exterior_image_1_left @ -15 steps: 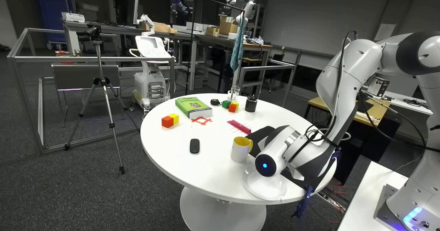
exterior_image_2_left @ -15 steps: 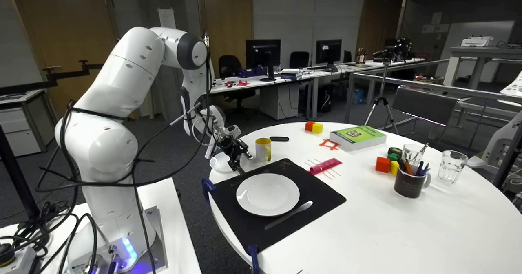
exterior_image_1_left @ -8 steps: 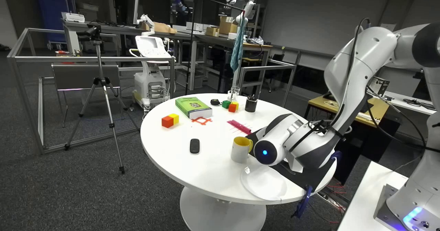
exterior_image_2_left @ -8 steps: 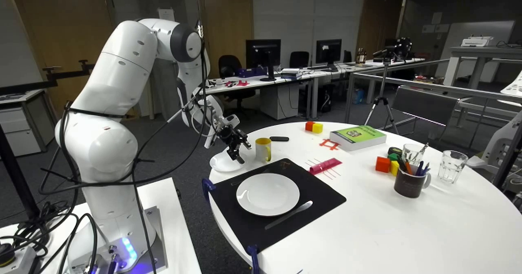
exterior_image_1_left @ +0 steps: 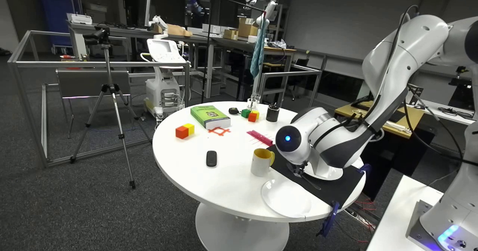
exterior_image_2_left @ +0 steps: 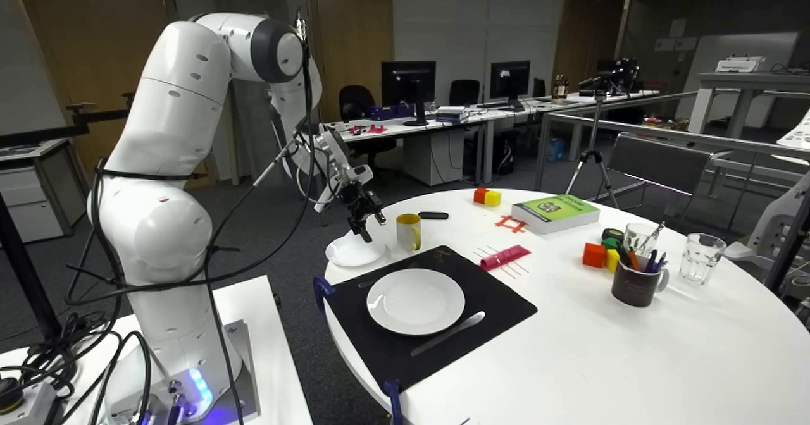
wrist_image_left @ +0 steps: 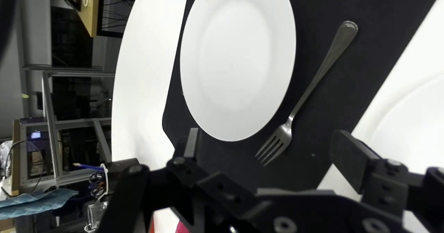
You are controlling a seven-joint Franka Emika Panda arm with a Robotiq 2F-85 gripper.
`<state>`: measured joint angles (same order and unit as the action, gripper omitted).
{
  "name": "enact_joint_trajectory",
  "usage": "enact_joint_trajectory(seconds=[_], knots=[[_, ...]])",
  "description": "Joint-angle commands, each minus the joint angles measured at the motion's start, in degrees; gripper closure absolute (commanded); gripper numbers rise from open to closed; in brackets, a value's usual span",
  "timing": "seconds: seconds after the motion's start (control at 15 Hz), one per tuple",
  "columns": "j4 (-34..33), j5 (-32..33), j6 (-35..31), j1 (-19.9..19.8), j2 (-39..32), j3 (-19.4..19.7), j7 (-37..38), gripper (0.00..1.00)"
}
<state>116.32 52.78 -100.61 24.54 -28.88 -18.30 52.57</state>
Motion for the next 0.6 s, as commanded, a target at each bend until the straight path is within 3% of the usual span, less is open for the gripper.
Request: enact_joint_trajectory(seconds=[0.0,0.53], knots=[[2.9,-4.4,-3.9,-1.2,5.1,-0.2,-4.0,0.00],[3.1,-12.4,-11.7,-1.0,8.1,0.6,-5.1,0.00]])
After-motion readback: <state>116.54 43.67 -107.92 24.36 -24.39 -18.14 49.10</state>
